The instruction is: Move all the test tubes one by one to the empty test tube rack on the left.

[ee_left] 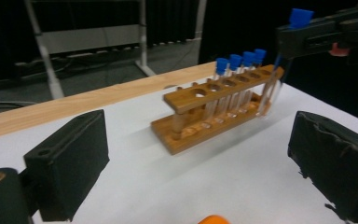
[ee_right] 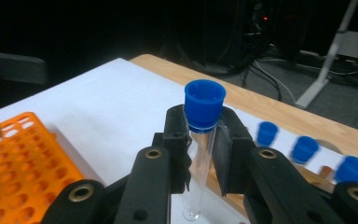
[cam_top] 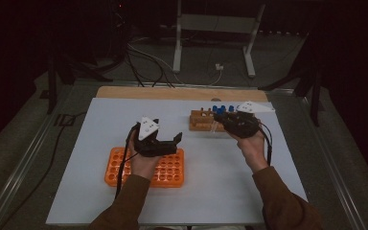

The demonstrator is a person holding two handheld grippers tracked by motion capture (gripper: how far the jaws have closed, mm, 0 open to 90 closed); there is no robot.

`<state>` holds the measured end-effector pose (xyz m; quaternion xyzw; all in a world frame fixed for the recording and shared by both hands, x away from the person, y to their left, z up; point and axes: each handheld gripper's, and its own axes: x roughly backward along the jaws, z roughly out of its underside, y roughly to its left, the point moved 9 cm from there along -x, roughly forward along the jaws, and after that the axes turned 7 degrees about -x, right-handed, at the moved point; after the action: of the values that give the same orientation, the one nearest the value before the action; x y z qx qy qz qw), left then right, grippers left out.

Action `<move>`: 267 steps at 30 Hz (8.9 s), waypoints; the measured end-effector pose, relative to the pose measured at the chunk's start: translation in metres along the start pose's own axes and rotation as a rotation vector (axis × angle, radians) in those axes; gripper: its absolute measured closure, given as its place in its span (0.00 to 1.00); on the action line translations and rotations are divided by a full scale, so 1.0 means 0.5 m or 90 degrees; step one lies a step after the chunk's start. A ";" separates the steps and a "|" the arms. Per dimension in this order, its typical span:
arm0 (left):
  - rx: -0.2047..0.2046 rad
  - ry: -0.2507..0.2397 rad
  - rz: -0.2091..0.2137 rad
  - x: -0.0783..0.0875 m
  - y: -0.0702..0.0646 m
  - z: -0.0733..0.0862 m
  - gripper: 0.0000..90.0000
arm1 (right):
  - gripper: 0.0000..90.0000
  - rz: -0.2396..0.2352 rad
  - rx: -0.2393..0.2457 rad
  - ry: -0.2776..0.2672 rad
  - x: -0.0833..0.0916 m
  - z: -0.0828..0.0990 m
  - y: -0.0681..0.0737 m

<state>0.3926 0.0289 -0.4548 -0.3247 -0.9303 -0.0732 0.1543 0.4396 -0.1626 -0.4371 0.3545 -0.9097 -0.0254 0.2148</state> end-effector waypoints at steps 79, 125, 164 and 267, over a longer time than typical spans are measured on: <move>-0.018 -0.001 0.086 0.051 -0.088 0.064 0.87 | 0.00 0.095 -0.018 -0.009 0.115 0.101 -0.069; -0.075 0.116 0.118 0.082 -0.158 0.205 0.87 | 0.00 0.106 -0.033 -0.052 0.174 0.137 -0.073; -0.021 0.015 0.130 0.148 -0.100 0.140 0.52 | 0.00 0.105 -0.017 -0.046 0.162 0.113 -0.077; 0.024 0.005 -0.005 0.038 0.034 0.019 0.03 | 0.86 0.025 -0.022 -0.003 0.002 -0.030 -0.009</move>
<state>0.3868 0.0552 -0.4566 -0.3177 -0.9322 -0.0575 0.1635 0.4482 -0.1651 -0.4243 0.3325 -0.9165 -0.0378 0.2193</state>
